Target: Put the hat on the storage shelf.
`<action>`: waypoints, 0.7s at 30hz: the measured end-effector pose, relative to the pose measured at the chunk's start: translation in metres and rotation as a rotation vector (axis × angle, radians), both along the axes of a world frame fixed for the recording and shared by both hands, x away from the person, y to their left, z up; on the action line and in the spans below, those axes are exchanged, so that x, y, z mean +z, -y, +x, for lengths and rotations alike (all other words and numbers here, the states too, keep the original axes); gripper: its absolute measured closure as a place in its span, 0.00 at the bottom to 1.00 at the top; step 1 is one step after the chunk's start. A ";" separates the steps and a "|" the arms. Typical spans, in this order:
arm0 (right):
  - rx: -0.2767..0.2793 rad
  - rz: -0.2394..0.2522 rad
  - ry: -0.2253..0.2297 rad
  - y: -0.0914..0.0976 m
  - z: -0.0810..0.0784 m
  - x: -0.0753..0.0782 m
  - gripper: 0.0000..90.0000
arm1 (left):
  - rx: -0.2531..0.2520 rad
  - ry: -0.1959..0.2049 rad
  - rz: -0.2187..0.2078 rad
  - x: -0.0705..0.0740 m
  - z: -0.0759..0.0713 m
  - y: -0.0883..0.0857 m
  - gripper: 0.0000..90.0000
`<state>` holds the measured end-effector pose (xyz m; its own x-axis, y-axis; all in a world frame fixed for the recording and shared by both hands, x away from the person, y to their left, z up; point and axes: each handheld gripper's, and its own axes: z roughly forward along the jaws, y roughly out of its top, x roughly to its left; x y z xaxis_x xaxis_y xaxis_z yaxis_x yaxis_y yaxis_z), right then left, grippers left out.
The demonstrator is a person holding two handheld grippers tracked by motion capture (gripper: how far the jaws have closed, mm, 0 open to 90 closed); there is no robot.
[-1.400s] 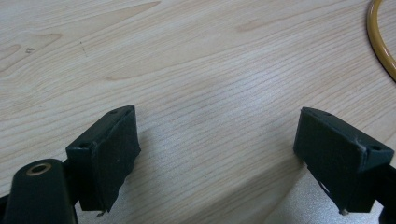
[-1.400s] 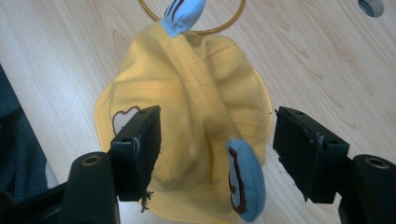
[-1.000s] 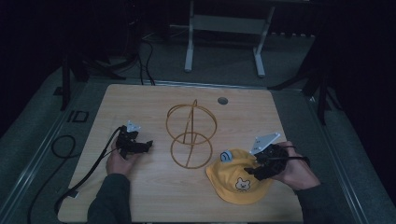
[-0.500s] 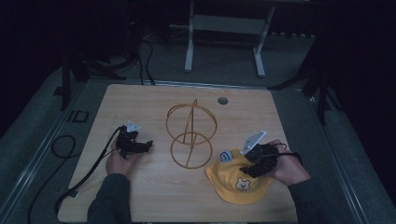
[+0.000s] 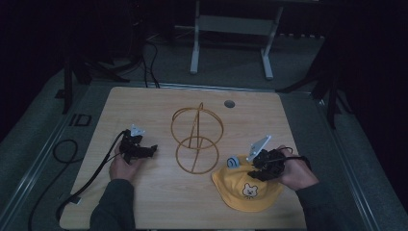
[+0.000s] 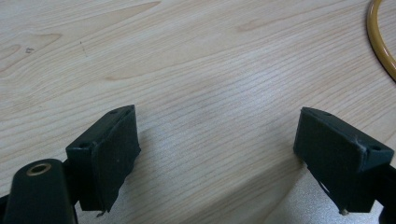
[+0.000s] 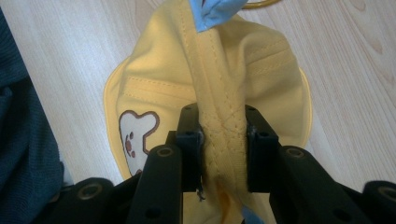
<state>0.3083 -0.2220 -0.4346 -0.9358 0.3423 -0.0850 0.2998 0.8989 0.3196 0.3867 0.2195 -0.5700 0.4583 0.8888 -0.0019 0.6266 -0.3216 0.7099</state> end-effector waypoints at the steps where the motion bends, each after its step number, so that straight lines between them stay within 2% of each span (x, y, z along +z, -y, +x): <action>1: 0.002 -0.002 -0.002 0.000 0.000 0.001 0.81 | 0.000 0.000 0.000 0.000 0.000 0.000 0.15; 15: 0.041 -0.010 -0.029 0.003 -0.002 0.012 0.83 | 0.001 0.001 -0.001 0.000 0.000 0.000 0.15; 21: 0.041 -0.009 -0.039 0.004 -0.003 0.019 0.83 | 0.000 -0.001 0.000 0.000 0.000 0.000 0.15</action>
<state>0.3055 -0.2256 -0.4151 -0.9515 0.3032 -0.0515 0.2749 0.9135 0.2999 0.3867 0.2194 -0.5699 0.4580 0.8890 -0.0027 0.6272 -0.3210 0.7097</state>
